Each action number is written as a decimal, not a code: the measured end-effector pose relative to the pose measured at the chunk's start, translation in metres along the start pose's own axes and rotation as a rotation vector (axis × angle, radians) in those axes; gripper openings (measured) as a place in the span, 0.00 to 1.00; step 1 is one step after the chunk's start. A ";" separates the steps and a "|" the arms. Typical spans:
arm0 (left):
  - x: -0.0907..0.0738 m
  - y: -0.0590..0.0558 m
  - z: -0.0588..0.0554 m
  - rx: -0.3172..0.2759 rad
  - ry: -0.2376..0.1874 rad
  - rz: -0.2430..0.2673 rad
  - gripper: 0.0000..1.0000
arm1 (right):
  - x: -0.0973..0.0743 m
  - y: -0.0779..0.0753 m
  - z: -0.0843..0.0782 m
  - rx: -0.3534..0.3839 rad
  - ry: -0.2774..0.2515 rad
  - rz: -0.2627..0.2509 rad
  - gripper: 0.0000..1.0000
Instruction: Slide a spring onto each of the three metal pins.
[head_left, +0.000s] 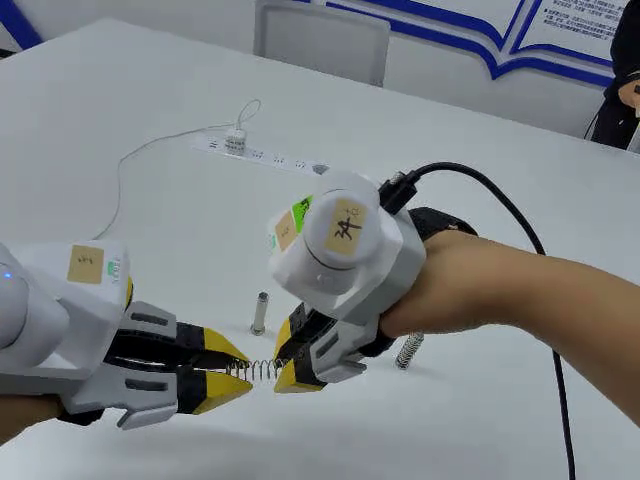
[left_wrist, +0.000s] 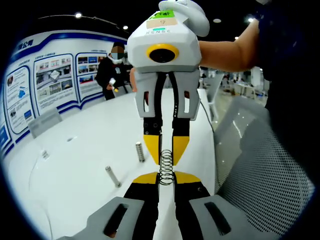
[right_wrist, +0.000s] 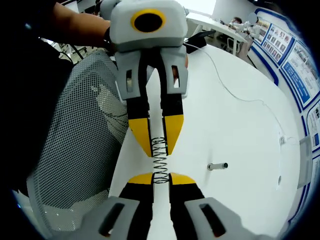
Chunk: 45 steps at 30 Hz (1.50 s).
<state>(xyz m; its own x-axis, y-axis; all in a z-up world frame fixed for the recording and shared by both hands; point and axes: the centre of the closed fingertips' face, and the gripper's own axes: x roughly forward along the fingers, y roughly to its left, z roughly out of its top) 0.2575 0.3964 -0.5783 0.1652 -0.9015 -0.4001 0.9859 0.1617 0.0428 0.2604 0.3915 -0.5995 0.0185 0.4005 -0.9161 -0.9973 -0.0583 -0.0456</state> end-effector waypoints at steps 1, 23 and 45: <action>0.000 0.000 0.000 0.000 -0.001 0.000 0.10 | -0.001 0.000 0.000 0.000 -0.001 -0.001 0.12; 0.000 0.007 -0.005 -0.015 0.003 0.026 0.10 | -0.024 -0.005 0.032 -0.017 -0.061 -0.033 0.11; 0.003 0.010 -0.008 -0.021 0.013 0.037 0.13 | -0.024 -0.005 0.047 -0.052 -0.059 -0.028 0.11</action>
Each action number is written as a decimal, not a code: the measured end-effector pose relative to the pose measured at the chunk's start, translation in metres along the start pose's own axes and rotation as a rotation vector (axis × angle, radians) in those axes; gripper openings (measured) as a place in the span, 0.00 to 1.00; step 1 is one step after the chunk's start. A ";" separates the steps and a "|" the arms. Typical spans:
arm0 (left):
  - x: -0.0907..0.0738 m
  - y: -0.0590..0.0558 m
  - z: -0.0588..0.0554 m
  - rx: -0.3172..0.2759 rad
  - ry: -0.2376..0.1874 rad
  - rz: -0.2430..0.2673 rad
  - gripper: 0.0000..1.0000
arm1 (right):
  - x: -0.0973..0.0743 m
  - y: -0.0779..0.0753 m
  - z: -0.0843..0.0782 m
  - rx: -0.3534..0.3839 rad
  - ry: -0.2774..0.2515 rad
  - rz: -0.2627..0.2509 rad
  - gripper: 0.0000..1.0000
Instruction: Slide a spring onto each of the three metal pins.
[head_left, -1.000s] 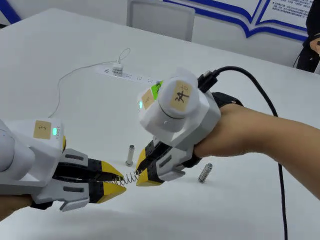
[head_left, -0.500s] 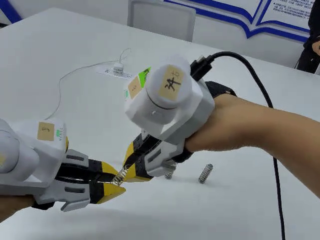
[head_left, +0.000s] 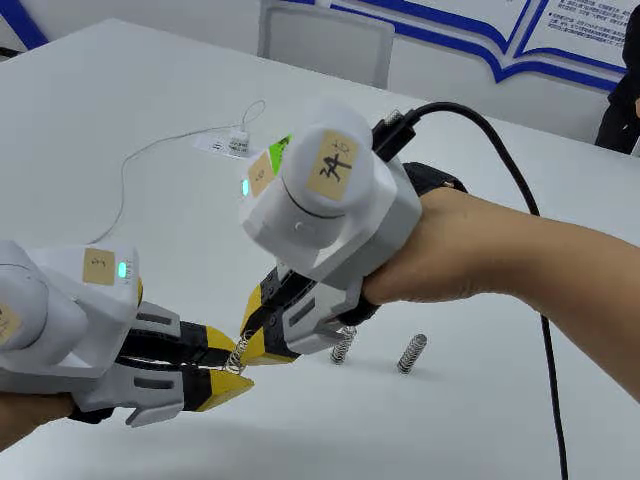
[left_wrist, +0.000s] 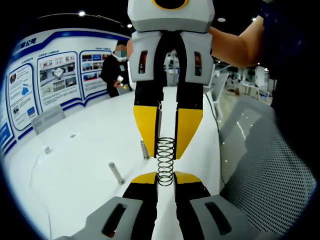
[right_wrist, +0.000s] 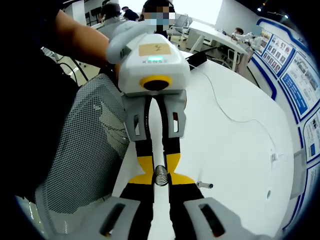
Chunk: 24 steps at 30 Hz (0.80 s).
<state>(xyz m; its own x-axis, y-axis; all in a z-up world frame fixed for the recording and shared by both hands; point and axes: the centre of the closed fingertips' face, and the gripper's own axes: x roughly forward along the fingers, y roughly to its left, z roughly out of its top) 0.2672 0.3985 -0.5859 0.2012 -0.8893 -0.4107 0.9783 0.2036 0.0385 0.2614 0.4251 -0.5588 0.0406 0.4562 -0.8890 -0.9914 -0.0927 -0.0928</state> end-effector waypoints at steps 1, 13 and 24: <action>0.000 0.001 -0.001 -0.006 0.003 0.004 0.14 | 0.000 -0.001 -0.001 -0.002 0.007 -0.003 0.11; -0.012 0.011 -0.008 -0.059 -0.005 0.058 0.25 | -0.011 -0.027 -0.017 0.024 0.044 -0.040 0.11; -0.020 0.018 -0.010 -0.098 -0.019 0.106 0.36 | -0.015 -0.055 -0.033 0.050 0.081 -0.079 0.12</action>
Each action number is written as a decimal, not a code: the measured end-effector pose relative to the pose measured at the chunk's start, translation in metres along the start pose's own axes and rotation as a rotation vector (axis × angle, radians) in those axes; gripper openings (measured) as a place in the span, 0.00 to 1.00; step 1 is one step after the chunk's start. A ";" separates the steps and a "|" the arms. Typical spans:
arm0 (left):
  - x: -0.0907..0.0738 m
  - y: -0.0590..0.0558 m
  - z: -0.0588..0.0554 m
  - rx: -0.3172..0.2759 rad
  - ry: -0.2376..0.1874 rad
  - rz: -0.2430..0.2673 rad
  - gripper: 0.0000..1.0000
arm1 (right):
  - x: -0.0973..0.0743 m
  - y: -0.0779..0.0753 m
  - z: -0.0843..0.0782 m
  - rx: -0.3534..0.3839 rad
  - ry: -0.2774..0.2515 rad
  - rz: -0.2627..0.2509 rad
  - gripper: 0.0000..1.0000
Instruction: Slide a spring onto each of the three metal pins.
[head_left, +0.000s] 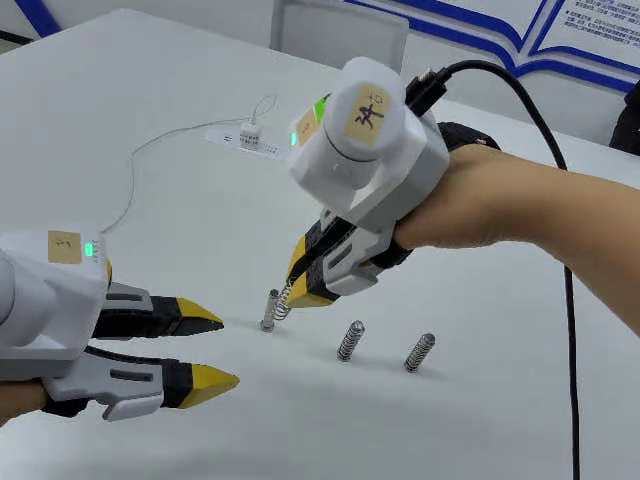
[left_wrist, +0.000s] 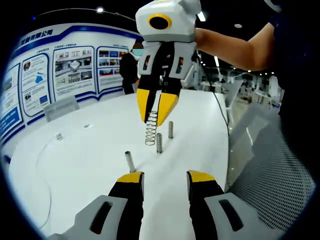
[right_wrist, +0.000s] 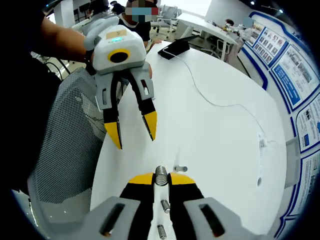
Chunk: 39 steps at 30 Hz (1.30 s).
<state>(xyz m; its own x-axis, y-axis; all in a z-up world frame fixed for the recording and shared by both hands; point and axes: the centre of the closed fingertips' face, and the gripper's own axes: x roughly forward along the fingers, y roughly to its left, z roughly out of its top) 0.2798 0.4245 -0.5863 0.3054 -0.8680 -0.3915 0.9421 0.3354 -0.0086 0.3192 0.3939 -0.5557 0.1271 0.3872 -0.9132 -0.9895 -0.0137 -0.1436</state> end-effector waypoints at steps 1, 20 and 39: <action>-0.001 0.000 0.000 -0.003 -0.001 0.003 0.36 | 0.001 -0.005 -0.002 0.001 0.007 -0.008 0.12; -0.006 0.003 -0.005 -0.042 -0.006 0.028 0.46 | 0.028 -0.042 -0.013 0.015 0.073 -0.045 0.12; -0.006 0.004 -0.009 -0.053 0.003 0.030 0.47 | 0.047 -0.039 -0.015 0.035 0.103 -0.003 0.12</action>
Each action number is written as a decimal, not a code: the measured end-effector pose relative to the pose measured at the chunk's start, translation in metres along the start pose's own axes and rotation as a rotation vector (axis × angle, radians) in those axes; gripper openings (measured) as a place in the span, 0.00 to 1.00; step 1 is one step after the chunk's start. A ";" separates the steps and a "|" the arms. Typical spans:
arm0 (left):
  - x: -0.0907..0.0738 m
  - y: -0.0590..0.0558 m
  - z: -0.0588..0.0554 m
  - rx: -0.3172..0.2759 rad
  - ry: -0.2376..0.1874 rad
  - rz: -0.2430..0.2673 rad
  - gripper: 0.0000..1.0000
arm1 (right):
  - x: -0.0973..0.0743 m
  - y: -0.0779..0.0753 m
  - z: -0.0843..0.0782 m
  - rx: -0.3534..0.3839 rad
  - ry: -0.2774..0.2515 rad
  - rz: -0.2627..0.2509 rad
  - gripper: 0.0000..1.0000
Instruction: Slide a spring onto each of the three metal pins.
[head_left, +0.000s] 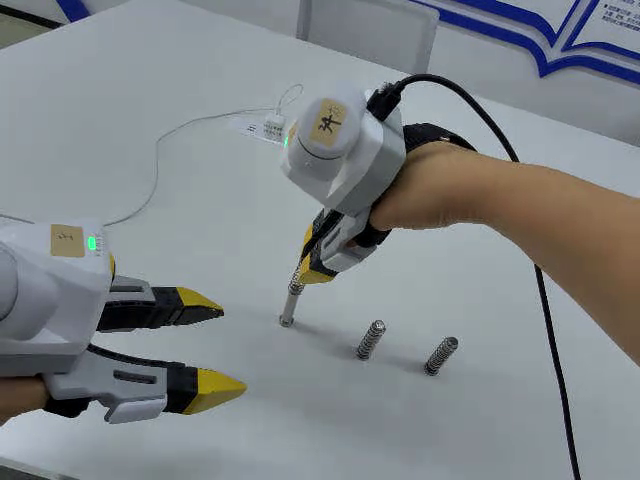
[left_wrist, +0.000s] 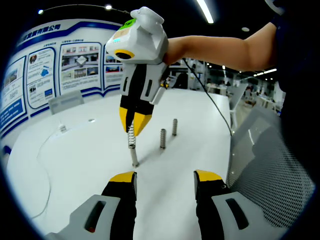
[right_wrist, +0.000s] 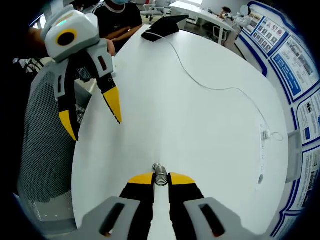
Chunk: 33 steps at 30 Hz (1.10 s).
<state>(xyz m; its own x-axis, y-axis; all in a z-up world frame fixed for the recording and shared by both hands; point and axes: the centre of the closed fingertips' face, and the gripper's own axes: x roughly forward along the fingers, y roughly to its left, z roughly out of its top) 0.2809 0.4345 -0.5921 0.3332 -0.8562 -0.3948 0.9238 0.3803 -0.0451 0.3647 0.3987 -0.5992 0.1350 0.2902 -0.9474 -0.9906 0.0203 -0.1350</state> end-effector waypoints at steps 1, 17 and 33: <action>0.000 0.000 0.000 0.000 0.001 0.000 0.47 | 0.001 0.000 0.000 0.000 0.003 0.002 0.12; -0.001 0.002 -0.001 0.004 0.011 -0.003 0.46 | 0.029 0.008 -0.007 0.032 0.023 0.050 0.12; -0.001 0.002 -0.002 0.003 0.015 0.000 0.46 | 0.047 0.012 -0.006 0.016 0.044 0.051 0.12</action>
<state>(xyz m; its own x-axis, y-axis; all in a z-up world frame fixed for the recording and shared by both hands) 0.2822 0.4366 -0.5936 0.3306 -0.8507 -0.4086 0.9243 0.3793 -0.0418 0.3593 0.4073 -0.6470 0.0850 0.2485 -0.9649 -0.9964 0.0220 -0.0821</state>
